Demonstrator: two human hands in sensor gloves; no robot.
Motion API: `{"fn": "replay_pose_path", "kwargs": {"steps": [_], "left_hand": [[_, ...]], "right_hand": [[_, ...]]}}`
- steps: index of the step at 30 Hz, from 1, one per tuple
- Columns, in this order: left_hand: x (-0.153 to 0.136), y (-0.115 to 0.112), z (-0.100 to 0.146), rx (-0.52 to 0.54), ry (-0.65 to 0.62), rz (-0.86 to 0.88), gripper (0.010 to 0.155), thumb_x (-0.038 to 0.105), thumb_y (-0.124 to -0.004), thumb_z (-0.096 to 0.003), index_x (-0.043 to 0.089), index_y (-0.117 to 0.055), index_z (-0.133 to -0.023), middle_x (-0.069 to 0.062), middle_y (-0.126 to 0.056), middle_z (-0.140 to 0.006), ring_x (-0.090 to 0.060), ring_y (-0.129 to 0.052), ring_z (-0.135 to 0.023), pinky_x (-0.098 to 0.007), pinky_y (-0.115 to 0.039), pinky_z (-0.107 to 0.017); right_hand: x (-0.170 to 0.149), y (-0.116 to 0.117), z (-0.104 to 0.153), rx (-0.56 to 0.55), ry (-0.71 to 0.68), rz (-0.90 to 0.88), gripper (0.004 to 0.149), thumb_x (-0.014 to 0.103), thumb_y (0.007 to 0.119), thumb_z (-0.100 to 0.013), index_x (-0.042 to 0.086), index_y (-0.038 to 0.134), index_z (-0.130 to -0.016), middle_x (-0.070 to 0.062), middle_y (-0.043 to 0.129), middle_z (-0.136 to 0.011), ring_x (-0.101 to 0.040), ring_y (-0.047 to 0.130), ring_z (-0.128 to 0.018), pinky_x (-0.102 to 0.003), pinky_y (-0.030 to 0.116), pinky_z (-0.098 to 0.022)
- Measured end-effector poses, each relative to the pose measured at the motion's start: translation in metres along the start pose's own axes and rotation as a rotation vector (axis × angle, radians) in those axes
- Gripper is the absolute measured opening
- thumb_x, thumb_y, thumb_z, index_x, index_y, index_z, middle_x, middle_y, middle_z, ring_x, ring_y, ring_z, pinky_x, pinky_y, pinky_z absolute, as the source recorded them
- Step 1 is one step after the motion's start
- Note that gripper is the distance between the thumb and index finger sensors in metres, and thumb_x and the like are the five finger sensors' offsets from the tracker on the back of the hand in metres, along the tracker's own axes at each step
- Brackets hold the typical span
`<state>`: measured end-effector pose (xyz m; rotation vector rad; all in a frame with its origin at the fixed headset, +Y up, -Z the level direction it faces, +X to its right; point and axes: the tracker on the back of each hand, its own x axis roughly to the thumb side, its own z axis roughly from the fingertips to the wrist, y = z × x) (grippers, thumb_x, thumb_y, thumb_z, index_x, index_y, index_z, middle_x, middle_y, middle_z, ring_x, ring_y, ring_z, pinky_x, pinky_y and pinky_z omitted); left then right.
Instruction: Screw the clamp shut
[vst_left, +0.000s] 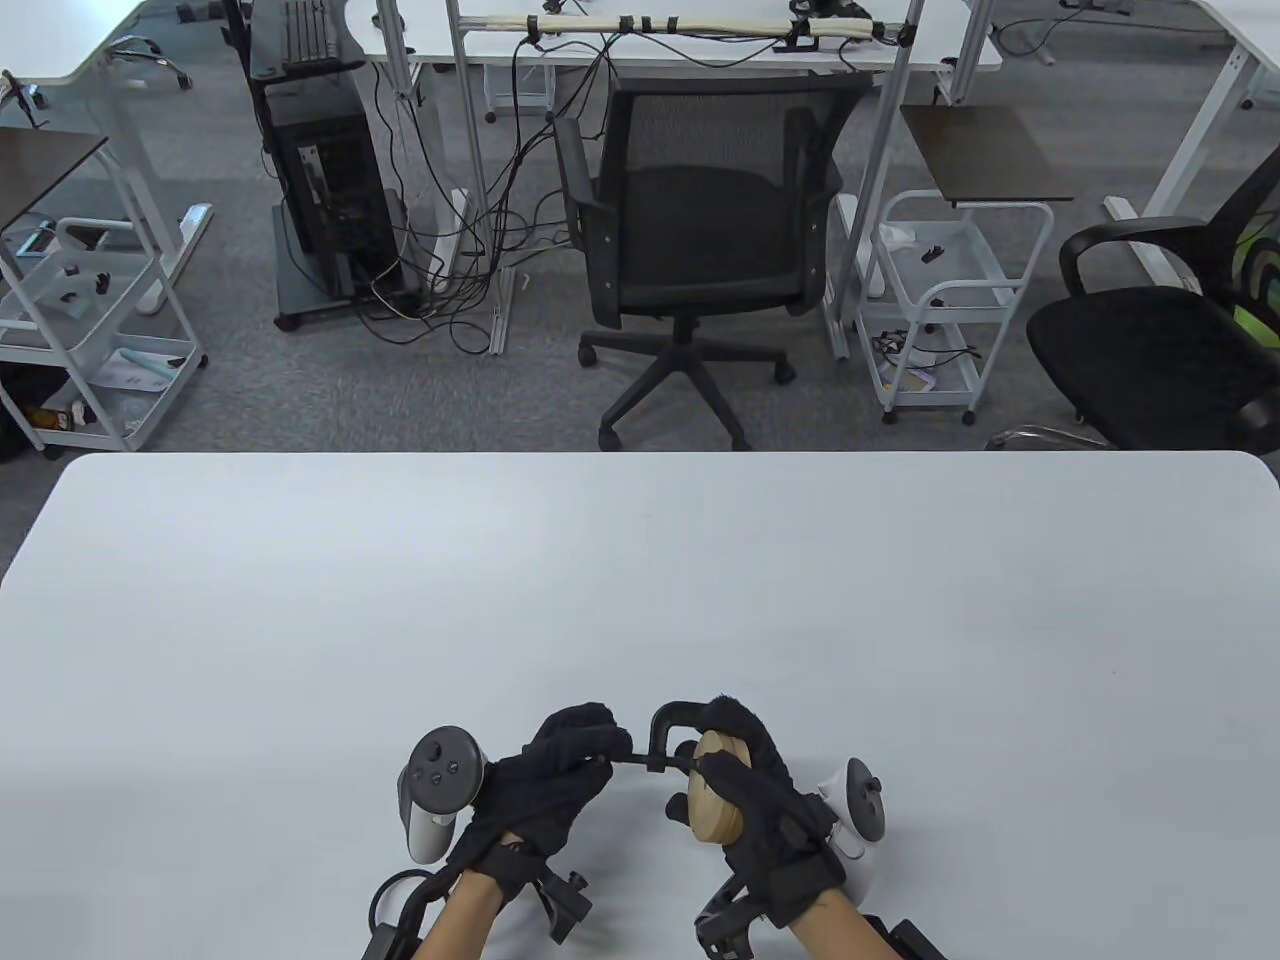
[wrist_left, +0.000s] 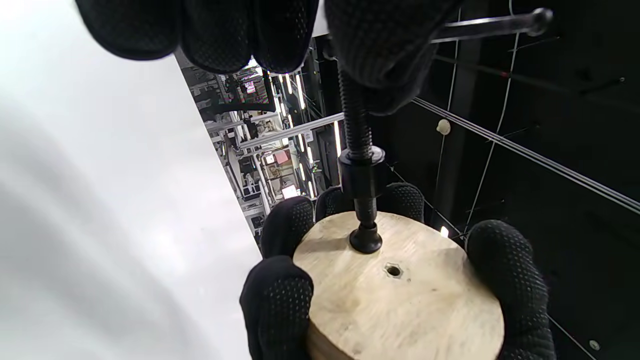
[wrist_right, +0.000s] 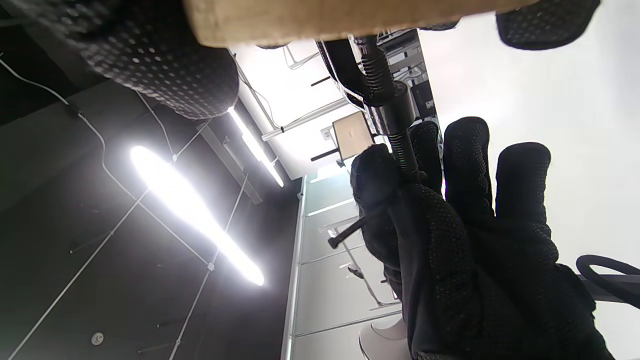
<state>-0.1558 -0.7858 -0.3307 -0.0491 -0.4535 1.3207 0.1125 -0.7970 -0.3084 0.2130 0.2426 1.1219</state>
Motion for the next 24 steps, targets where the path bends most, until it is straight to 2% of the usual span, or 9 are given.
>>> {"fn": "replay_pose_path", "kwargs": {"steps": [7,10,13,14,16,19,20,23,24], "left_hand": [[0.0,-0.001,0.001,-0.005,0.017,0.024,0.046,0.03,-0.081,-0.0502,0.03,-0.079,-0.096,-0.019,-0.057,-0.112,-0.049,-0.063,-0.096,-0.063,-0.067,-0.061],[-0.001,-0.001,0.001,-0.023,0.022,0.026,0.067,0.04,-0.082,-0.0502,0.026,-0.057,-0.11,-0.021,-0.053,-0.114,-0.05,-0.062,-0.096,-0.062,-0.068,-0.061],[-0.004,-0.001,0.002,-0.012,0.067,0.026,0.078,0.046,-0.082,-0.0504,0.018,-0.046,-0.113,-0.023,-0.048,-0.114,-0.053,-0.06,-0.095,-0.061,-0.069,-0.06],[-0.005,0.0,0.003,0.016,0.106,-0.002,0.078,0.049,-0.081,-0.0509,0.016,-0.045,-0.111,-0.024,-0.042,-0.114,-0.054,-0.055,-0.096,-0.061,-0.067,-0.06],[-0.008,0.002,0.005,0.092,0.145,-0.054,0.072,0.055,-0.079,-0.0501,0.009,-0.059,-0.101,-0.027,-0.05,-0.11,-0.054,-0.061,-0.092,-0.06,-0.07,-0.057],[-0.012,0.004,0.006,0.064,0.204,-0.047,0.062,0.063,-0.069,-0.0524,0.008,-0.097,-0.058,-0.022,-0.078,-0.097,-0.054,-0.074,-0.084,-0.059,-0.074,-0.053],[-0.013,0.003,0.006,0.028,0.216,-0.033,0.064,0.065,-0.067,-0.0532,0.009,-0.099,-0.055,-0.021,-0.08,-0.096,-0.052,-0.077,-0.082,-0.058,-0.076,-0.053],[-0.016,0.001,0.005,0.012,0.213,0.022,0.069,0.066,-0.066,-0.0536,0.006,-0.1,-0.064,-0.023,-0.073,-0.102,-0.053,-0.074,-0.085,-0.058,-0.074,-0.054],[-0.016,0.0,0.005,-0.006,0.216,0.047,0.07,0.065,-0.066,-0.0539,0.005,-0.094,-0.076,-0.023,-0.069,-0.105,-0.054,-0.071,-0.087,-0.058,-0.073,-0.056]], "right_hand": [[0.0,-0.001,0.0,-0.008,-0.006,0.007,0.074,0.053,0.089,-0.05,0.019,0.053,-0.106,-0.003,0.04,-0.113,-0.051,0.049,-0.093,-0.07,0.065,-0.051],[0.003,-0.002,-0.001,-0.029,-0.028,0.022,0.074,0.053,0.089,-0.049,0.019,0.054,-0.105,-0.003,0.041,-0.112,-0.051,0.05,-0.093,-0.07,0.065,-0.051],[0.005,-0.006,-0.001,-0.046,-0.042,0.026,0.074,0.053,0.089,-0.05,0.019,0.054,-0.105,-0.003,0.041,-0.112,-0.051,0.05,-0.093,-0.07,0.065,-0.051],[0.006,-0.007,-0.001,-0.053,-0.04,0.018,0.074,0.053,0.089,-0.05,0.02,0.054,-0.105,-0.003,0.041,-0.112,-0.051,0.049,-0.093,-0.07,0.065,-0.051],[0.006,-0.007,0.0,-0.051,-0.041,0.01,0.074,0.053,0.089,-0.05,0.019,0.054,-0.105,-0.003,0.041,-0.112,-0.051,0.049,-0.093,-0.07,0.065,-0.051],[0.006,-0.006,-0.001,-0.033,-0.039,0.015,0.074,0.053,0.088,-0.05,0.02,0.053,-0.106,-0.003,0.04,-0.112,-0.051,0.049,-0.093,-0.07,0.065,-0.051],[0.005,-0.005,-0.001,-0.018,-0.034,0.013,0.073,0.053,0.088,-0.05,0.02,0.053,-0.106,-0.003,0.04,-0.113,-0.051,0.049,-0.093,-0.07,0.064,-0.052],[0.004,-0.002,0.0,0.0,-0.032,0.026,0.074,0.053,0.088,-0.05,0.02,0.053,-0.106,-0.003,0.04,-0.113,-0.051,0.049,-0.093,-0.07,0.064,-0.051],[0.005,-0.001,0.0,0.013,-0.033,0.035,0.073,0.053,0.088,-0.05,0.02,0.053,-0.106,-0.003,0.04,-0.113,-0.051,0.049,-0.093,-0.07,0.064,-0.052]]}}
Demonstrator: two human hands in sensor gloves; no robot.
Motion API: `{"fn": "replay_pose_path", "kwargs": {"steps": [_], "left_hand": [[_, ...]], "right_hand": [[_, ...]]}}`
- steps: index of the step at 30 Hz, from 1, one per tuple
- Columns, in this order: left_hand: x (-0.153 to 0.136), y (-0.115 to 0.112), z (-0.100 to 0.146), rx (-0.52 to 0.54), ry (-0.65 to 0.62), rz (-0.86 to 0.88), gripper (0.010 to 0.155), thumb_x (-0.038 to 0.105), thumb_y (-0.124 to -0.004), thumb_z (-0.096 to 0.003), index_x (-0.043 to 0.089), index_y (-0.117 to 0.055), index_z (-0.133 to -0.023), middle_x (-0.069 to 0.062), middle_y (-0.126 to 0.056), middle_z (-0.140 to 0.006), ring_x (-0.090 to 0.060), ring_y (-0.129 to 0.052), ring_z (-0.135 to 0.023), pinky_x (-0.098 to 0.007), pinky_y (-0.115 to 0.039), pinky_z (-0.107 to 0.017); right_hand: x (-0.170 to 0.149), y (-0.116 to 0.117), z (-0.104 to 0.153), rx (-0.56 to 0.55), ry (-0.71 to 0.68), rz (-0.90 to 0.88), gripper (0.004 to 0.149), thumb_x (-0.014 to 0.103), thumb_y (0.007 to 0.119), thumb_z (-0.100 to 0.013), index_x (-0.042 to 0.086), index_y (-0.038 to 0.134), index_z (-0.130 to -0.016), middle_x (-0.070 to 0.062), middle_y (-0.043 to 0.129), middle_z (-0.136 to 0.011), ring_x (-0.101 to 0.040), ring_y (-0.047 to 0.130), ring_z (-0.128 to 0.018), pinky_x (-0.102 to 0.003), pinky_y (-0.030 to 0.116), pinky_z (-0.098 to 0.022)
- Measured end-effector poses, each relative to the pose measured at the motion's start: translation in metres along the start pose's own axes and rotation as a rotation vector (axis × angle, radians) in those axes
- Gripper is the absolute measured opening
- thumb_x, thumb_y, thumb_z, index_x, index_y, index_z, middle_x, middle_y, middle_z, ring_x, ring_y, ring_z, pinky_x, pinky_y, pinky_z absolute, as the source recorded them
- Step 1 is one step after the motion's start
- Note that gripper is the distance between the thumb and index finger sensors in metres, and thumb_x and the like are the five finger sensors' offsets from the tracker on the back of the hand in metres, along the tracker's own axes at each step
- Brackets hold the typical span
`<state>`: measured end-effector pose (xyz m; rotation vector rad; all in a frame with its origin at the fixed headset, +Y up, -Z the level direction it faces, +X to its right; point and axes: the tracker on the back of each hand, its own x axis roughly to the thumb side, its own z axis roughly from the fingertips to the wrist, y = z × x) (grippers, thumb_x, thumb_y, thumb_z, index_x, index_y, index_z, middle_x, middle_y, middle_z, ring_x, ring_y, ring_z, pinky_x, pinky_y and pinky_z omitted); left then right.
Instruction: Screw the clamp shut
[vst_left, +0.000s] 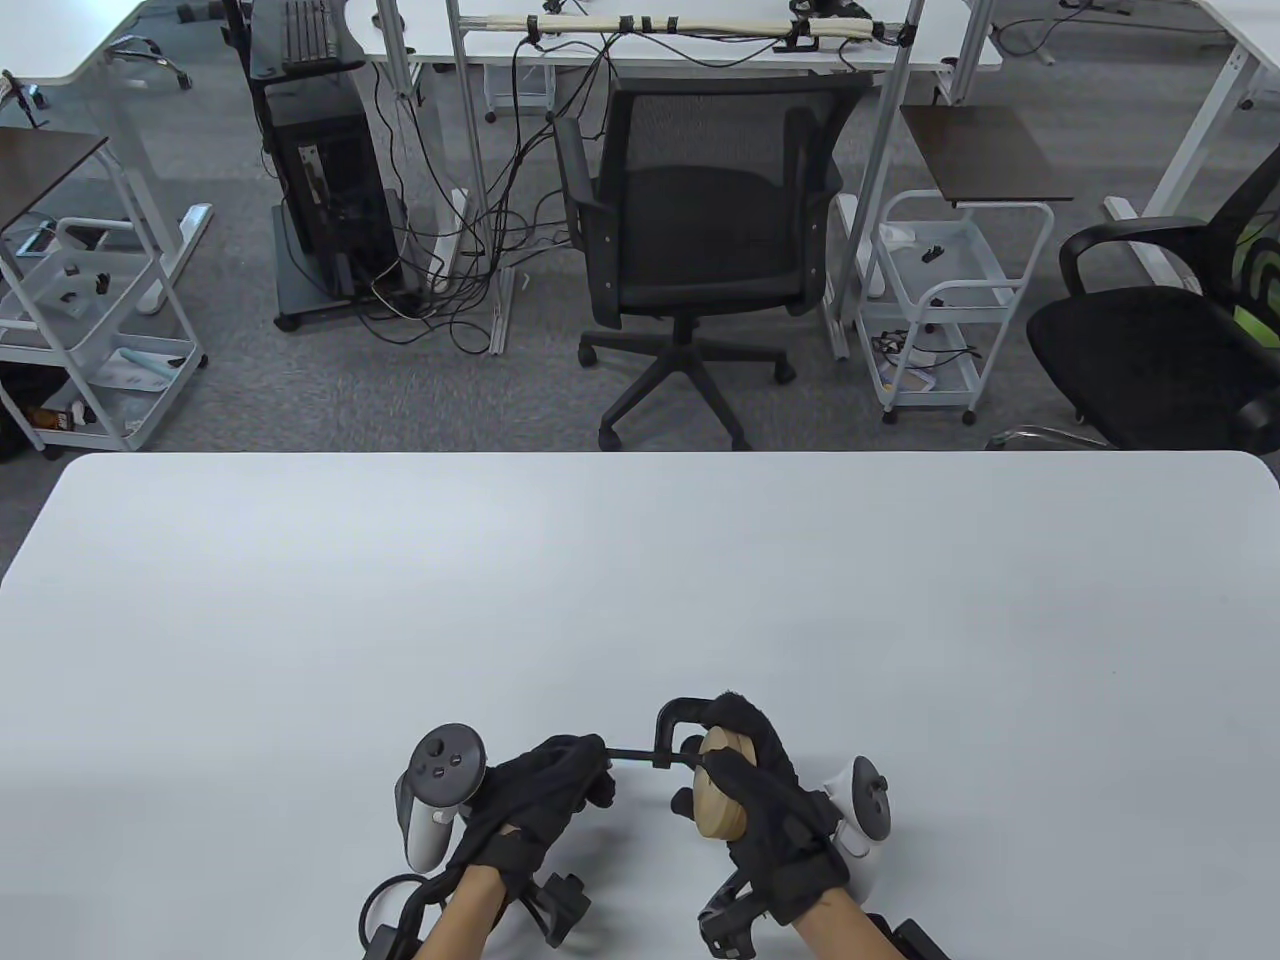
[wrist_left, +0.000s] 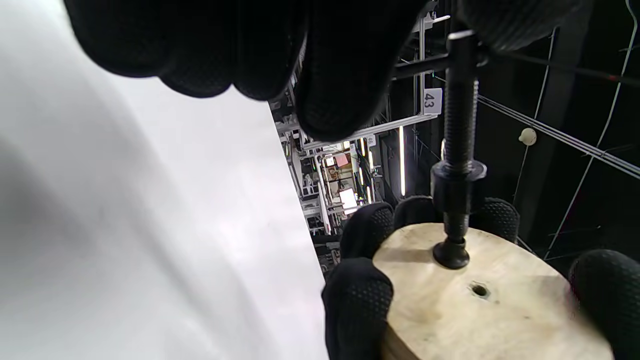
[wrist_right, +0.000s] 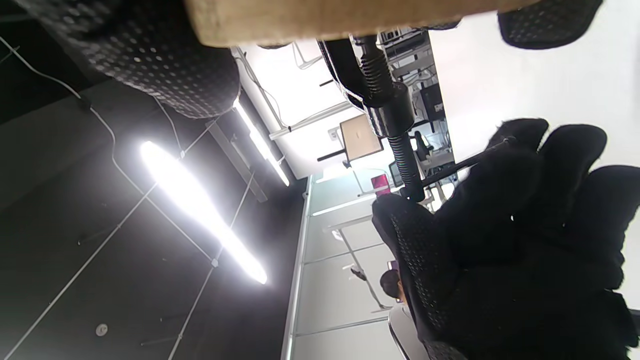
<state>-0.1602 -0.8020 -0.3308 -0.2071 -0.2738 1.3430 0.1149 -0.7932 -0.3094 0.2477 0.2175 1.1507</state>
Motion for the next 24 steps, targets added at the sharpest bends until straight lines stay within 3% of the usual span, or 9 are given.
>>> {"fn": "replay_pose_path", "kwargs": {"steps": [3,5,11,19,21,24], "left_hand": [[0.001,-0.001,-0.002,-0.058,-0.055,0.084,0.068,0.057,-0.069,-0.0559,0.006,-0.075,-0.099,-0.025,-0.052,-0.112,-0.053,-0.06,-0.094,-0.06,-0.068,-0.06],[0.005,-0.001,-0.002,-0.057,-0.093,0.1,0.061,0.05,-0.072,-0.0557,0.015,-0.066,-0.106,-0.025,-0.047,-0.113,-0.053,-0.055,-0.097,-0.062,-0.065,-0.062],[0.025,-0.004,0.001,0.0,-0.241,-0.081,0.046,0.035,-0.076,-0.0525,0.032,-0.073,-0.099,-0.021,-0.051,-0.114,-0.05,-0.057,-0.099,-0.062,-0.066,-0.062],[0.024,-0.006,0.0,0.009,-0.216,-0.067,0.046,0.035,-0.076,-0.0527,0.03,-0.075,-0.098,-0.021,-0.054,-0.112,-0.05,-0.058,-0.097,-0.062,-0.066,-0.062],[0.024,-0.005,0.001,0.016,-0.218,-0.071,0.049,0.039,-0.076,-0.0532,0.028,-0.072,-0.101,-0.022,-0.053,-0.113,-0.051,-0.058,-0.097,-0.062,-0.066,-0.062],[0.021,-0.004,0.003,0.045,-0.18,-0.038,0.069,0.051,-0.074,-0.0541,0.021,-0.049,-0.112,-0.024,-0.047,-0.113,-0.052,-0.057,-0.096,-0.061,-0.066,-0.062]], "right_hand": [[-0.001,0.001,0.0,0.005,0.002,0.01,0.073,0.053,0.088,-0.05,0.02,0.053,-0.106,-0.003,0.04,-0.113,-0.051,0.049,-0.093,-0.07,0.064,-0.052],[-0.002,0.001,0.0,0.006,0.006,0.006,0.073,0.053,0.088,-0.05,0.02,0.053,-0.106,-0.003,0.04,-0.113,-0.052,0.048,-0.093,-0.07,0.064,-0.052],[-0.001,0.001,0.0,-0.007,0.015,-0.028,0.074,0.053,0.088,-0.051,0.02,0.052,-0.106,-0.003,0.039,-0.113,-0.052,0.048,-0.093,-0.07,0.064,-0.052],[-0.002,-0.001,0.0,-0.023,0.018,-0.03,0.074,0.053,0.088,-0.05,0.02,0.053,-0.106,-0.003,0.04,-0.112,-0.051,0.049,-0.093,-0.07,0.064,-0.051],[-0.002,-0.002,0.0,-0.03,0.017,-0.028,0.074,0.053,0.088,-0.05,0.019,0.053,-0.106,-0.003,0.04,-0.112,-0.051,0.049,-0.093,-0.07,0.064,-0.051],[0.001,-0.004,0.001,-0.048,0.007,-0.019,0.074,0.052,0.089,-0.05,0.019,0.054,-0.106,-0.003,0.041,-0.112,-0.051,0.049,-0.093,-0.071,0.064,-0.051]]}}
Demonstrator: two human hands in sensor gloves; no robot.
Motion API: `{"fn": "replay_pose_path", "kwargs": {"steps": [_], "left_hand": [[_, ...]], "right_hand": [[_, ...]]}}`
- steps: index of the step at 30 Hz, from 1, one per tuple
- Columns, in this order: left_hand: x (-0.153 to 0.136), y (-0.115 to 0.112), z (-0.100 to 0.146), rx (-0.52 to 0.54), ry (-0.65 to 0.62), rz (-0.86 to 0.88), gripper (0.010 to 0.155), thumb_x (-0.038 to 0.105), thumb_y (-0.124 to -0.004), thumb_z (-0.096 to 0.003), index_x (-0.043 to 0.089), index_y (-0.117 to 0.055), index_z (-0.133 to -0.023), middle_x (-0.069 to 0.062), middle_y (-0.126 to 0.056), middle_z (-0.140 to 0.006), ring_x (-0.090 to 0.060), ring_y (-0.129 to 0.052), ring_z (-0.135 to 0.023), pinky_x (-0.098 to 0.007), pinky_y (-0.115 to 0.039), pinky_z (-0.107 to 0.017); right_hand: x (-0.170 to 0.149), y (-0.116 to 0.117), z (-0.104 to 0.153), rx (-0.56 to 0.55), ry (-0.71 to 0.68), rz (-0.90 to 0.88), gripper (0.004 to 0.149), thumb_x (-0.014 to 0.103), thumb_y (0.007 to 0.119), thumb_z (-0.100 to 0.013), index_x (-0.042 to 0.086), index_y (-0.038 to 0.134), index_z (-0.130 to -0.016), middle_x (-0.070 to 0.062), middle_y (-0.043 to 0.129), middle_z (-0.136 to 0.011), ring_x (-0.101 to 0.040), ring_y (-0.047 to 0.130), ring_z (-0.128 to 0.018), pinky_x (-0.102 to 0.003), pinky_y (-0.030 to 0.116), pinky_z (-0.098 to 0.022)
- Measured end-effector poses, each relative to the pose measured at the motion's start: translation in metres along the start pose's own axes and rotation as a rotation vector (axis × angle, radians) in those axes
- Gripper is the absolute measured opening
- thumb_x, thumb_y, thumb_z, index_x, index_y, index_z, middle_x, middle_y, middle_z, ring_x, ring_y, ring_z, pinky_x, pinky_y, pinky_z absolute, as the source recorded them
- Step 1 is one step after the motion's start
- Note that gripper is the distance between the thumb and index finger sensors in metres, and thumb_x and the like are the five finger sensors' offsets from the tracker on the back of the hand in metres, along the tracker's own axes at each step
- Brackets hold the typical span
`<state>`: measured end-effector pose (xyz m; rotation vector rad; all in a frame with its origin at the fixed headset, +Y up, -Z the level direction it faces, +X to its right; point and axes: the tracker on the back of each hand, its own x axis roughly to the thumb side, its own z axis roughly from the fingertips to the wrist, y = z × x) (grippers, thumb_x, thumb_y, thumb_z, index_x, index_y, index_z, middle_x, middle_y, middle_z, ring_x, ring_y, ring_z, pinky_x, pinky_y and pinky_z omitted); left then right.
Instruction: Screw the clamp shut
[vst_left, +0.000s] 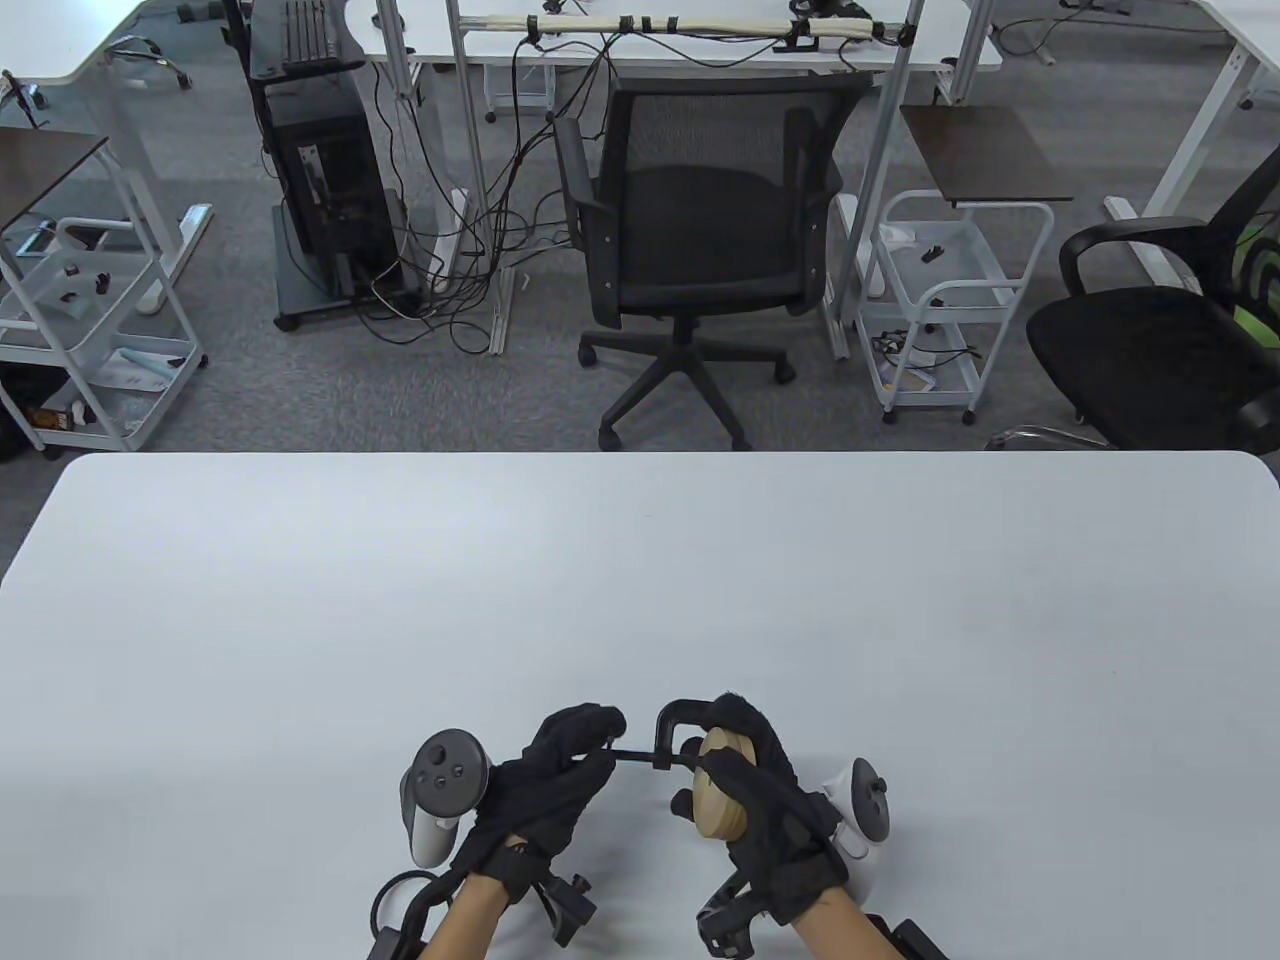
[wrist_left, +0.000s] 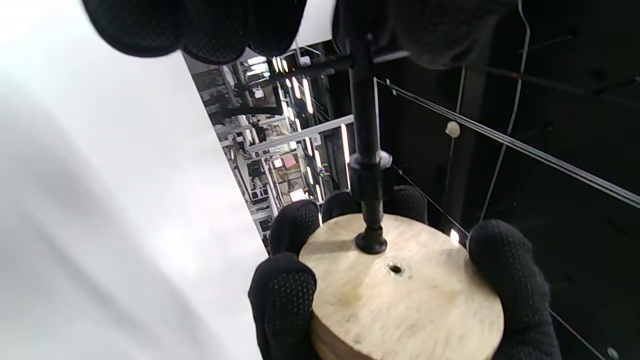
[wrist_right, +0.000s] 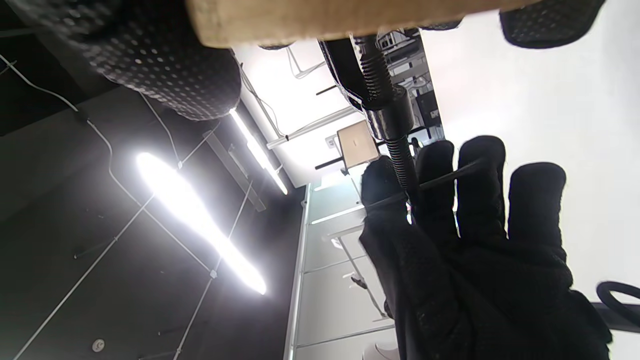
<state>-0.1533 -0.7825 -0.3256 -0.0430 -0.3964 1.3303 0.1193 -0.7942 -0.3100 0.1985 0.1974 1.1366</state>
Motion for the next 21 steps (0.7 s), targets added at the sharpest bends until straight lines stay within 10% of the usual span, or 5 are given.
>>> {"fn": "replay_pose_path", "kwargs": {"steps": [2,6,13,21], "left_hand": [[-0.003,0.001,0.002,0.064,0.041,-0.009,0.069,0.056,-0.072,-0.0535,0.012,-0.057,-0.104,-0.025,-0.05,-0.11,-0.052,-0.061,-0.093,-0.06,-0.068,-0.059],[-0.009,0.004,0.004,0.071,0.168,-0.085,0.061,0.061,-0.068,-0.0535,0.008,-0.098,-0.054,-0.023,-0.077,-0.097,-0.053,-0.076,-0.081,-0.058,-0.075,-0.053],[-0.018,-0.006,0.001,-0.091,0.192,0.123,0.067,0.058,-0.068,-0.0555,0.003,-0.081,-0.093,-0.026,-0.057,-0.109,-0.053,-0.064,-0.09,-0.059,-0.069,-0.059],[-0.002,-0.006,-0.003,-0.077,0.012,0.024,0.048,0.036,-0.071,-0.0543,0.03,-0.068,-0.102,-0.02,-0.059,-0.11,-0.047,-0.068,-0.093,-0.06,-0.069,-0.06]], "right_hand": [[0.001,-0.003,0.0,-0.002,-0.006,0.023,0.074,0.053,0.088,-0.05,0.019,0.053,-0.106,-0.003,0.041,-0.112,-0.051,0.049,-0.093,-0.07,0.065,-0.051],[0.001,-0.005,-0.001,-0.015,-0.003,0.006,0.074,0.053,0.088,-0.05,0.019,0.053,-0.106,-0.003,0.041,-0.112,-0.051,0.049,-0.093,-0.07,0.064,-0.051],[-0.001,0.003,-0.001,0.025,-0.001,0.046,0.074,0.053,0.089,-0.05,0.02,0.054,-0.106,-0.003,0.042,-0.112,-0.051,0.05,-0.093,-0.07,0.065,-0.051],[-0.004,0.002,-0.002,0.016,0.015,0.05,0.074,0.051,0.091,-0.049,0.02,0.055,-0.105,-0.003,0.043,-0.111,-0.052,0.049,-0.092,-0.072,0.064,-0.05]]}}
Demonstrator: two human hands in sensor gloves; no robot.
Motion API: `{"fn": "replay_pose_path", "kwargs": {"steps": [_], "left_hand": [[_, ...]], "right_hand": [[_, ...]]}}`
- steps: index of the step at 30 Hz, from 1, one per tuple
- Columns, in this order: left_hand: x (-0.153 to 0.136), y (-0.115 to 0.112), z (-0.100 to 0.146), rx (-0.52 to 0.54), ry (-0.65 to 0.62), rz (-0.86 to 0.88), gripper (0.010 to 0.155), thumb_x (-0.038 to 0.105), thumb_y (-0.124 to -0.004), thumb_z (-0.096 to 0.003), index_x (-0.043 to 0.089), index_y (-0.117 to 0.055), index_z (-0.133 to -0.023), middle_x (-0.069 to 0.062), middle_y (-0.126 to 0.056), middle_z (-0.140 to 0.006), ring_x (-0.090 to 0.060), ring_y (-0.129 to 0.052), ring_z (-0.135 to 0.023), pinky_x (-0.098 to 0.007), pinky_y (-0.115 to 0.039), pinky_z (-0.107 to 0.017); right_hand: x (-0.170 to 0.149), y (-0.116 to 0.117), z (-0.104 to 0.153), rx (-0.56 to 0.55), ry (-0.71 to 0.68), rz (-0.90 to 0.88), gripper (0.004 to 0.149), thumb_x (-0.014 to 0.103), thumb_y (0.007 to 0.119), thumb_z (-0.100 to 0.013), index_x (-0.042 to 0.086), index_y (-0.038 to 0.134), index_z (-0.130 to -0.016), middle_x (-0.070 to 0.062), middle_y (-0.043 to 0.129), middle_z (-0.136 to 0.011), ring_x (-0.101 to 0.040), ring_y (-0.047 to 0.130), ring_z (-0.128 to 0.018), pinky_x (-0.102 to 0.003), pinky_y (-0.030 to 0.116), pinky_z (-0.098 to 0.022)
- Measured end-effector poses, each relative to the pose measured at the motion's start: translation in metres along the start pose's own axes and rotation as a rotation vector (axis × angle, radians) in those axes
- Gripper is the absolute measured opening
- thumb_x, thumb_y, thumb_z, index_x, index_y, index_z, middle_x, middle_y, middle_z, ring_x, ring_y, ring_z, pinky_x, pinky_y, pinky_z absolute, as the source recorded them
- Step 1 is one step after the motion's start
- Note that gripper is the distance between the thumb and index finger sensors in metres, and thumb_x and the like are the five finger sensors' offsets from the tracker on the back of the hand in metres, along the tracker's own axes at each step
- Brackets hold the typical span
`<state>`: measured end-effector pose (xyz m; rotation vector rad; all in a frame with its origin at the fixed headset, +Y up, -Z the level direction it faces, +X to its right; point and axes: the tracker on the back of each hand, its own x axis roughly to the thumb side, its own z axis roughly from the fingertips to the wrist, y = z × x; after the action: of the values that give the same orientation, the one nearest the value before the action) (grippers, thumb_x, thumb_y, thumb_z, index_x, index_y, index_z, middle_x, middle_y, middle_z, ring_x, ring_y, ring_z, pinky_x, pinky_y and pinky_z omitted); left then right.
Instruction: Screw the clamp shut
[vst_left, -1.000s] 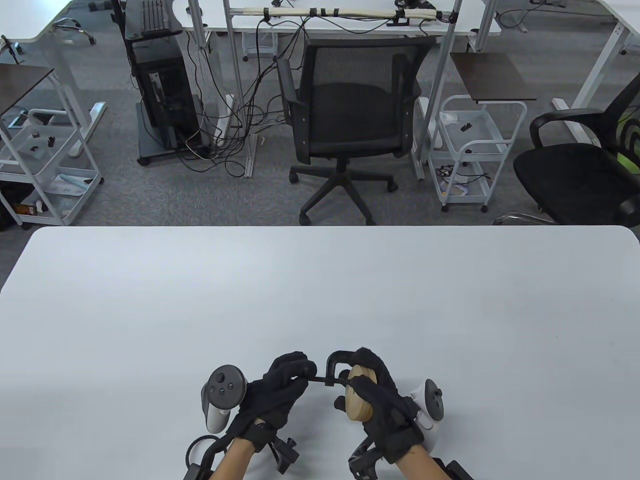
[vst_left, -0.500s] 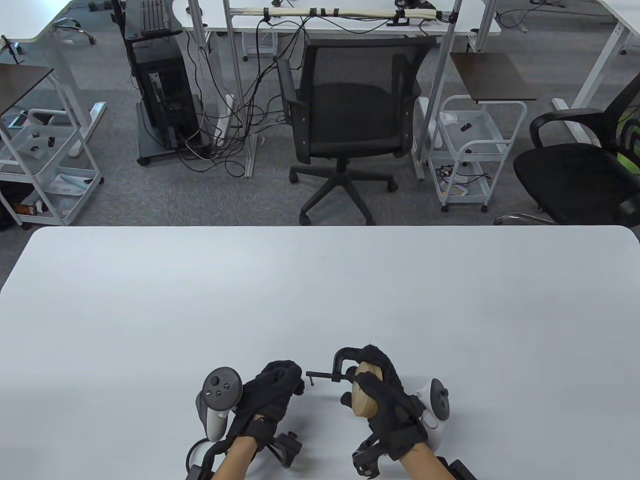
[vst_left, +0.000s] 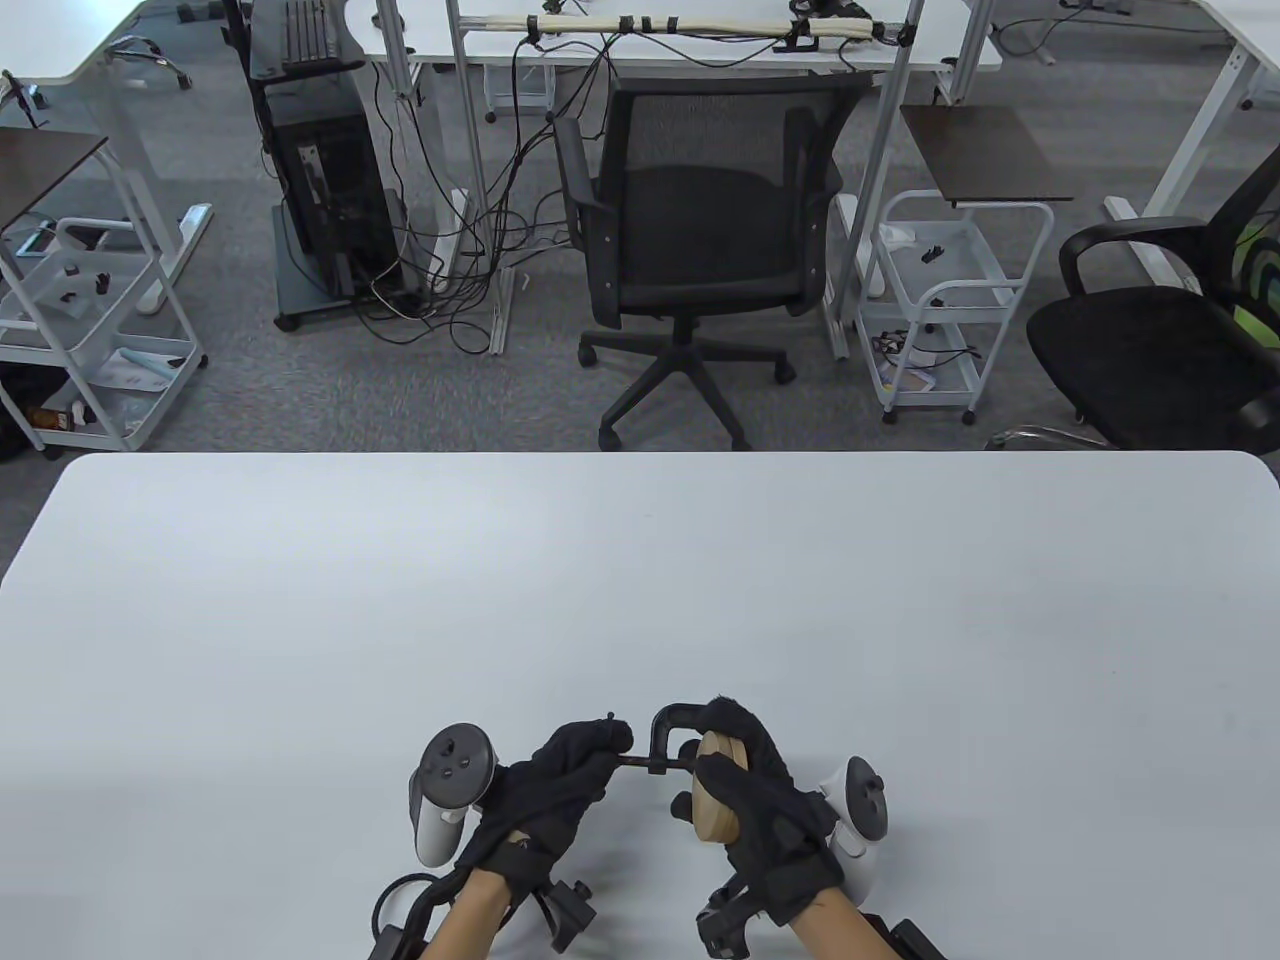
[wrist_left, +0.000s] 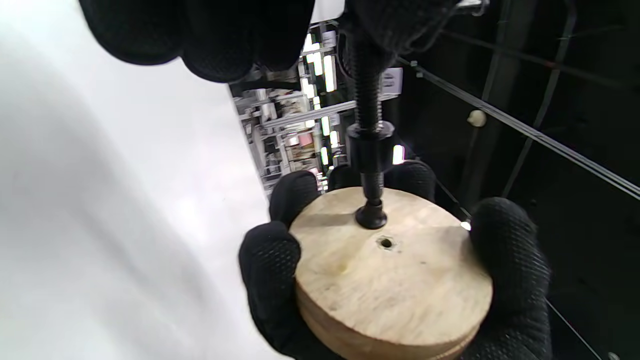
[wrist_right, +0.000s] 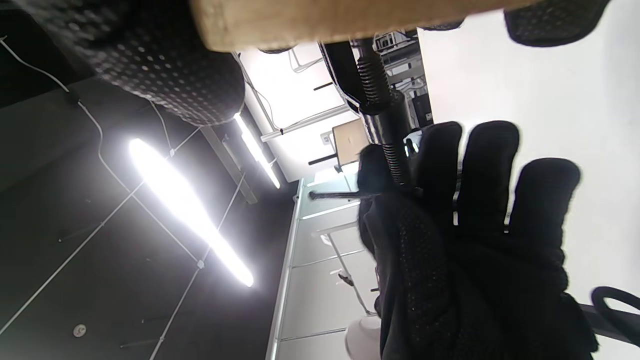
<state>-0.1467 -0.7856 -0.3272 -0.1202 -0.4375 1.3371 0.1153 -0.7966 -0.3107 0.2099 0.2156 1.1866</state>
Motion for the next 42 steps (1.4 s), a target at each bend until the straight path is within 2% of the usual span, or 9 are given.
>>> {"fn": "replay_pose_path", "kwargs": {"steps": [7,13,16,18,21,24,28,33,42], "left_hand": [[0.003,0.0,0.0,0.037,-0.01,-0.035,0.048,0.036,-0.075,-0.0529,0.03,-0.072,-0.1,-0.02,-0.064,-0.108,-0.047,-0.07,-0.091,-0.06,-0.07,-0.059],[0.002,0.007,0.003,0.097,0.047,-0.09,0.069,0.049,-0.076,-0.0527,0.017,-0.054,-0.11,-0.024,-0.059,-0.108,-0.051,-0.066,-0.091,-0.059,-0.07,-0.059],[-0.002,0.008,0.006,0.162,0.129,-0.141,0.06,0.057,-0.071,-0.0527,0.006,-0.086,-0.081,-0.025,-0.07,-0.1,-0.053,-0.071,-0.085,-0.058,-0.072,-0.055],[-0.006,0.007,0.006,0.105,0.172,-0.127,0.064,0.062,-0.066,-0.0535,0.006,-0.098,-0.062,-0.023,-0.079,-0.095,-0.053,-0.076,-0.081,-0.058,-0.074,-0.053],[-0.013,0.004,0.005,0.021,0.211,-0.027,0.072,0.065,-0.062,-0.0551,0.004,-0.097,-0.07,-0.024,-0.072,-0.101,-0.054,-0.07,-0.086,-0.058,-0.072,-0.056],[-0.014,0.004,0.003,0.004,0.183,0.054,0.071,0.059,-0.067,-0.0557,-0.001,-0.082,-0.091,-0.027,-0.06,-0.107,-0.056,-0.059,-0.091,-0.061,-0.066,-0.06],[-0.008,0.007,0.001,0.0,0.111,0.03,0.056,0.047,-0.073,-0.0553,0.018,-0.07,-0.104,-0.026,-0.054,-0.11,-0.055,-0.055,-0.095,-0.063,-0.064,-0.061],[0.003,0.01,0.001,0.064,-0.013,-0.041,0.046,0.032,-0.08,-0.0508,0.03,-0.077,-0.097,-0.021,-0.058,-0.111,-0.052,-0.057,-0.097,-0.064,-0.065,-0.062],[0.003,0.009,0.001,0.065,-0.004,-0.055,0.049,0.034,-0.08,-0.0512,0.026,-0.074,-0.1,-0.021,-0.058,-0.11,-0.052,-0.058,-0.096,-0.063,-0.066,-0.061]], "right_hand": [[0.001,-0.002,0.0,-0.008,0.0,-0.001,0.073,0.051,0.091,-0.049,0.02,0.055,-0.105,-0.003,0.044,-0.111,-0.052,0.049,-0.092,-0.072,0.064,-0.05],[0.003,-0.007,0.0,-0.035,-0.013,-0.001,0.073,0.051,0.091,-0.049,0.02,0.055,-0.105,-0.003,0.043,-0.111,-0.052,0.048,-0.092,-0.072,0.063,-0.05],[0.002,-0.008,0.0,-0.041,-0.011,-0.011,0.073,0.051,0.09,-0.049,0.02,0.055,-0.105,-0.002,0.043,-0.111,-0.052,0.048,-0.092,-0.072,0.063,-0.051],[0.002,-0.007,0.0,-0.036,-0.012,-0.013,0.073,0.052,0.09,-0.049,0.02,0.054,-0.105,-0.002,0.043,-0.111,-0.051,0.049,-0.093,-0.071,0.064,-0.051],[0.001,-0.003,0.0,-0.001,-0.006,-0.013,0.073,0.052,0.09,-0.05,0.021,0.054,-0.105,-0.002,0.042,-0.112,-0.051,0.049,-0.093,-0.071,0.064,-0.051],[0.0,0.0,0.001,-0.004,-0.018,0.022,0.073,0.052,0.09,-0.049,0.021,0.054,-0.105,-0.002,0.043,-0.112,-0.051,0.049,-0.093,-0.071,0.064,-0.051],[0.0,0.002,0.0,0.006,-0.016,0.03,0.073,0.052,0.09,-0.049,0.021,0.054,-0.105,-0.002,0.042,-0.112,-0.051,0.049,-0.093,-0.071,0.064,-0.051],[-0.001,0.002,0.0,-0.001,-0.007,0.019,0.073,0.052,0.09,-0.049,0.021,0.054,-0.105,-0.002,0.042,-0.112,-0.051,0.049,-0.093,-0.071,0.064,-0.051],[-0.002,0.001,0.0,-0.016,-0.012,0.017,0.073,0.052,0.09,-0.049,0.021,0.054,-0.105,-0.002,0.042,-0.111,-0.051,0.048,-0.093,-0.071,0.064,-0.051]]}}
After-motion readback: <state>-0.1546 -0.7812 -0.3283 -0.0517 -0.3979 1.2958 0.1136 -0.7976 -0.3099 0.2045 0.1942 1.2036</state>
